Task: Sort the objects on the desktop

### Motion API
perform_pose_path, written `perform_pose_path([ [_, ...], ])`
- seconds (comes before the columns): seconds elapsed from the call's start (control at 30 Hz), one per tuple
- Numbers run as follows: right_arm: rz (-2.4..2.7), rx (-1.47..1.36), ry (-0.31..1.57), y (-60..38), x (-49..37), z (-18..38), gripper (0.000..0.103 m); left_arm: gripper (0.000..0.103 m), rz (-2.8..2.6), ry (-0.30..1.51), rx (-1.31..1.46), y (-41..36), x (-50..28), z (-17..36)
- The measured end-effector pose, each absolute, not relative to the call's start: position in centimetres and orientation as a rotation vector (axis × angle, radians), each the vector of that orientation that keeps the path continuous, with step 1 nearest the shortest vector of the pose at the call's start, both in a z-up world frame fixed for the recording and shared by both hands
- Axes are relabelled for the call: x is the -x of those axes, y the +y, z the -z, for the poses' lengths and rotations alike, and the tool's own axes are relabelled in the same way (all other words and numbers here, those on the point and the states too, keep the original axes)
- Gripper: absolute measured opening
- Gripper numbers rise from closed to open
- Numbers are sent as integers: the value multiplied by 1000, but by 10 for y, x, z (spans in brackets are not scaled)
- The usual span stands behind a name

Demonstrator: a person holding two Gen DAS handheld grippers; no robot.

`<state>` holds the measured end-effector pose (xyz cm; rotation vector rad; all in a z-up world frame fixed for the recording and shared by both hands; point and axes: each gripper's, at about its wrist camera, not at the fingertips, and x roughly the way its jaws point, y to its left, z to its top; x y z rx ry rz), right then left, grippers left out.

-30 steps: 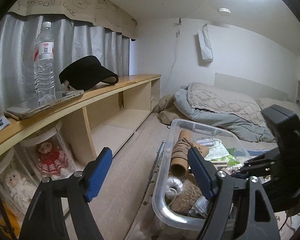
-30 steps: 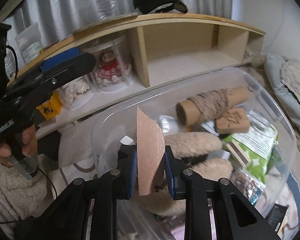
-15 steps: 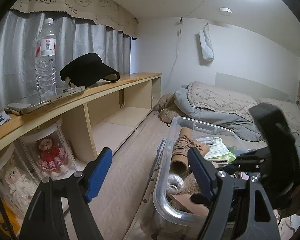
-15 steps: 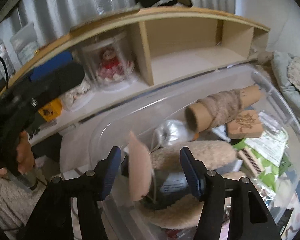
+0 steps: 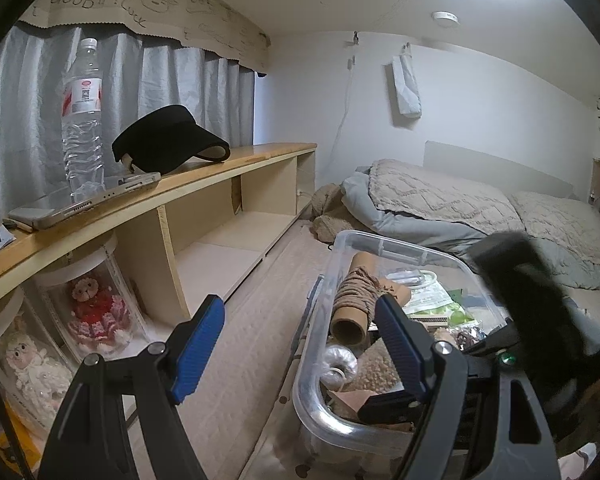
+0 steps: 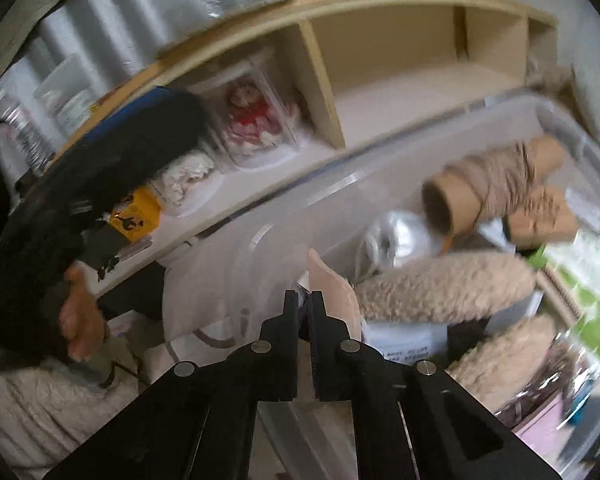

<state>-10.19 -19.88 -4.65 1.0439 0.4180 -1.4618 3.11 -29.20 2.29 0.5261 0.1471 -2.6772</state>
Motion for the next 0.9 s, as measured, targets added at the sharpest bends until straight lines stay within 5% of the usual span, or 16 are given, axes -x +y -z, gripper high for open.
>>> perform_pose_path([
  [0.53,1571,-963,276,-150,107,13,5,78,2700,130,-560,-271,-36,-38],
  [0.63,1615,-935,252,-135,110,3,5,91,2703,142,-591,-265,-37,-40],
  [0.8,1718,-872,205,-104,113,-12,6,95,2712,145,-608,-250,-41,-48],
  [0.83,1744,-858,186,-98,115,-15,9,97,2712,143,-607,-246,-42,-49],
  [0.87,1770,-847,171,-92,116,-18,22,100,2712,145,-604,-242,-43,-52],
  [0.9,1806,-839,160,-86,118,-21,50,101,2711,148,-600,-240,-44,-53],
])
